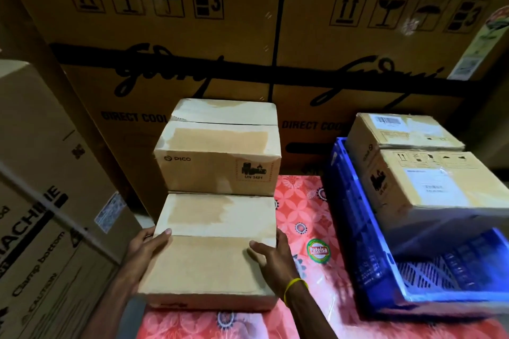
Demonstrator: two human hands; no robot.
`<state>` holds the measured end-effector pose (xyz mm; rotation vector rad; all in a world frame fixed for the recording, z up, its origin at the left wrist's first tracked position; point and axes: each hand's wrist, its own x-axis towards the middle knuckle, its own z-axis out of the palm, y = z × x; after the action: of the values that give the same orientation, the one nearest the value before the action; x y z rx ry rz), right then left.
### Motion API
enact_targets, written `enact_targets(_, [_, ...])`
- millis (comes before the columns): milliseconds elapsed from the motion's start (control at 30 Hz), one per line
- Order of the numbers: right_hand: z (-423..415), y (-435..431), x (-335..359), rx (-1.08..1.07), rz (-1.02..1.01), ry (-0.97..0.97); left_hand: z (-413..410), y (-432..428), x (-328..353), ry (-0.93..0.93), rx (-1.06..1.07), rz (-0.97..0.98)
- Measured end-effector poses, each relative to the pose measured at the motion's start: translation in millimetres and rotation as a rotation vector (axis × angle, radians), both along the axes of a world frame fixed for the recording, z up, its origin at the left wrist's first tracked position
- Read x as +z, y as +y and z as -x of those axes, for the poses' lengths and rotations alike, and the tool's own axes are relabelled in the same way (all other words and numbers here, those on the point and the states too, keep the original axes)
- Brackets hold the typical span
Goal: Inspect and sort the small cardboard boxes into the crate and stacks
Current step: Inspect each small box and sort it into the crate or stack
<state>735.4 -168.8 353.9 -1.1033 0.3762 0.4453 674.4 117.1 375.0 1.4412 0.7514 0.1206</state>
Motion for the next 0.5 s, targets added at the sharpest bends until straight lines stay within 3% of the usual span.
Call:
enact_targets(200, [16, -25, 15, 0.182, 0.057, -0.077, 16, 15, -2, 0.028, -0.164, 0.021])
enact_targets(367, [44, -59, -11, 0.419, 0.322, -0.284, 56, 24, -6, 0.036, -0.490, -0.046])
enact_targets(500, [52, -63, -17, 0.385, 0.353, -0.323, 62, 27, -15, 0.008, -0.499, -0.083])
